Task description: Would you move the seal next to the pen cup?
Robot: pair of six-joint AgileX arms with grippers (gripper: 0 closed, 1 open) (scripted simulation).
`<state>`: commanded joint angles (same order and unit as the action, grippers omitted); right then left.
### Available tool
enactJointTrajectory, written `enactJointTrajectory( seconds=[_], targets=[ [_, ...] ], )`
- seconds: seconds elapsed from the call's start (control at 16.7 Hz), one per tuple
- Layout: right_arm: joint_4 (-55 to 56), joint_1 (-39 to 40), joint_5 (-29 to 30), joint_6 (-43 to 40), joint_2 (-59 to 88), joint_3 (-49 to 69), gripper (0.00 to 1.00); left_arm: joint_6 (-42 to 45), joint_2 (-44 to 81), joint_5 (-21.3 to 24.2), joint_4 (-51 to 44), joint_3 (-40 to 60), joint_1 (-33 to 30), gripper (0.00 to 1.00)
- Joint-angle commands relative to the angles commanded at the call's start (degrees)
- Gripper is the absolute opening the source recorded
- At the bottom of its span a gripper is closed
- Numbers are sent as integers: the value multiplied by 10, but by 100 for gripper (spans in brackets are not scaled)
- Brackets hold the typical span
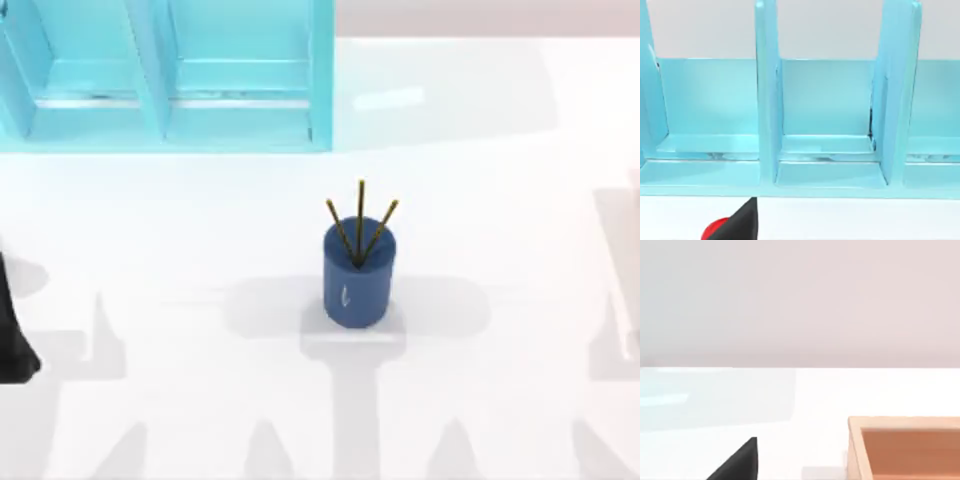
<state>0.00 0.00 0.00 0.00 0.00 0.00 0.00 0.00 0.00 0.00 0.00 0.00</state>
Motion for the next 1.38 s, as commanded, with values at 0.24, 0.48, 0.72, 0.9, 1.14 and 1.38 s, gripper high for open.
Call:
enactJointTrajectory(
  seconds=[0.24,0.48,0.72,0.9,1.14,1.38],
  targets=[
    [0,0,0,0,0,0,100,3,17,0,-15,17,3,100],
    [0,0,0,0,0,0,100,17,126,-1,-99,123,16,100],
    [0,0,0,0,0,0,100,40,329,0,-233,308,34,100],
    [0,0,0,0,0,0,100,59,516,1,-350,465,51,100],
    [0,0,0,0,0,0,100,85,745,1,-508,660,74,100],
    [0,0,0,0,0,0,100,107,942,1,-643,836,94,100]
  ],
)
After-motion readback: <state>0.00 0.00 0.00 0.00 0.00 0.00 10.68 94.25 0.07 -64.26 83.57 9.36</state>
